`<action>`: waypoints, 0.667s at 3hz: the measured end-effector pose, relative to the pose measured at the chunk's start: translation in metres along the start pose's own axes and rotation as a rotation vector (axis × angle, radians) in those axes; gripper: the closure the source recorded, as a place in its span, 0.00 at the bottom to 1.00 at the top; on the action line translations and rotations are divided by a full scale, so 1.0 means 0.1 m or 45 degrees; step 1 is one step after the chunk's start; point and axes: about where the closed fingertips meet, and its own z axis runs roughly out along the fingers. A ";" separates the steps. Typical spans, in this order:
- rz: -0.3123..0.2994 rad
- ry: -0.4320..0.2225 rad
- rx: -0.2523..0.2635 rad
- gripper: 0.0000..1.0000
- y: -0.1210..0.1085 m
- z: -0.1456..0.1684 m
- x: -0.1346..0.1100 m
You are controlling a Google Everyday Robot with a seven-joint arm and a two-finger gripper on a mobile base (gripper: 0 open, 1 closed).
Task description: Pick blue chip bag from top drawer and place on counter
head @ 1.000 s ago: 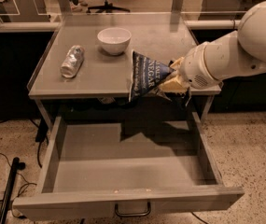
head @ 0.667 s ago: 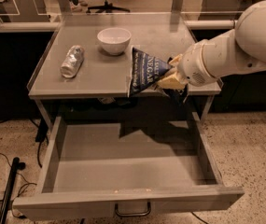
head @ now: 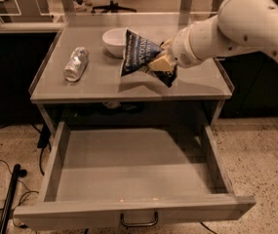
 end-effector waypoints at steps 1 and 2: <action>0.016 -0.031 0.052 1.00 -0.34 0.36 -0.18; 0.026 -0.012 0.122 1.00 -0.59 0.59 -0.17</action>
Offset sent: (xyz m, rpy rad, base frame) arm 0.1229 0.0200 -0.0116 -0.0086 -0.0926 -0.1493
